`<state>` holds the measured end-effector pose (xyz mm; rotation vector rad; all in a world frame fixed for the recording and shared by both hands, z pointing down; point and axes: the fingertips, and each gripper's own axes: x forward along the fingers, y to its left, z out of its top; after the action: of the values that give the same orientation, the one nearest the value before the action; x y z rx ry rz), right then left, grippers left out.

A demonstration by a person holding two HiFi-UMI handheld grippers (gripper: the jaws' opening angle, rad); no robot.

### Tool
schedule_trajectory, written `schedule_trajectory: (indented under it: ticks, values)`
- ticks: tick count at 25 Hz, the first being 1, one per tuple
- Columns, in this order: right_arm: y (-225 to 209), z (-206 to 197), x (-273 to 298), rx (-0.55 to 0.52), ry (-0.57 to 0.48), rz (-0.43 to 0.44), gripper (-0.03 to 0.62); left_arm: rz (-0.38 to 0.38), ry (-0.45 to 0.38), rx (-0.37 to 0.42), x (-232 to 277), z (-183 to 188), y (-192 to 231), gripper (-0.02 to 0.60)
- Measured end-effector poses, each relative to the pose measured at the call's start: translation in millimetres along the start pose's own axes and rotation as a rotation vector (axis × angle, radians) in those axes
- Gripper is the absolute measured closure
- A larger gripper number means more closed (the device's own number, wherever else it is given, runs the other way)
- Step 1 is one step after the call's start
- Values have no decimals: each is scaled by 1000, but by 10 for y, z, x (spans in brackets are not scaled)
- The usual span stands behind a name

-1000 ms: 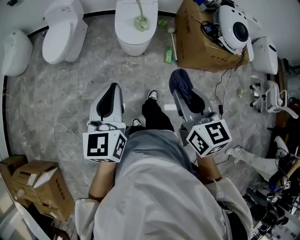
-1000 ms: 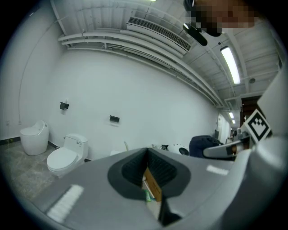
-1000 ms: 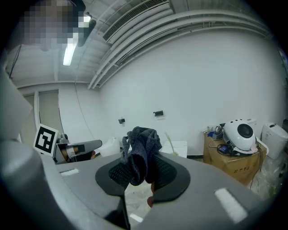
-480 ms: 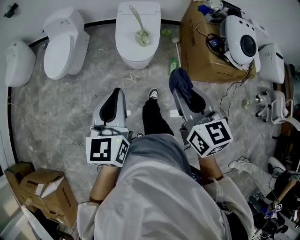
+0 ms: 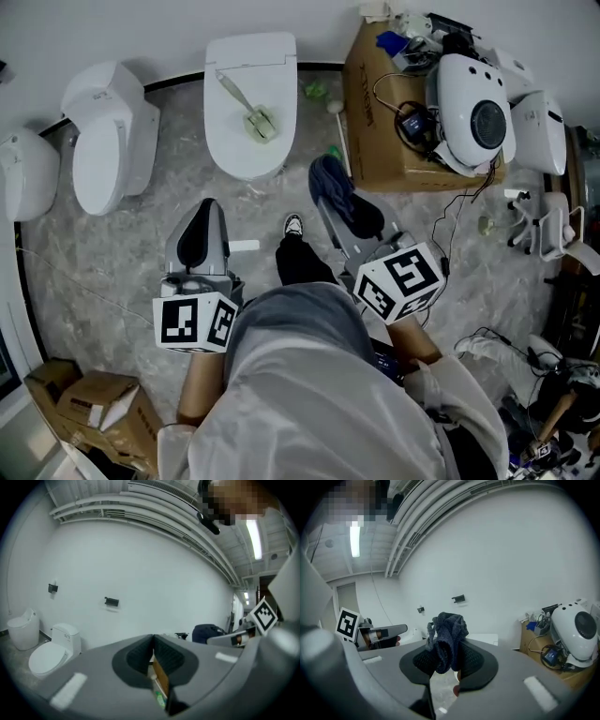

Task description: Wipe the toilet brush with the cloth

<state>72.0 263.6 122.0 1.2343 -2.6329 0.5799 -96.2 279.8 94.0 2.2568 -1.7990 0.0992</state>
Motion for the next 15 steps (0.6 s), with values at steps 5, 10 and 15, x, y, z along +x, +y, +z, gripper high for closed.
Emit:
schedule_trajectory:
  ticks: [5,10,15]
  values:
    - [-398,168,264,30,-9,42,500,20,6,39,541,243,-25,581]
    - [-622,191,499,41,3,68,502,38,8,57,900,324,8,581]
    - [-839,170,667,52,32,70,502,35,17,50,1259,294,25,581]
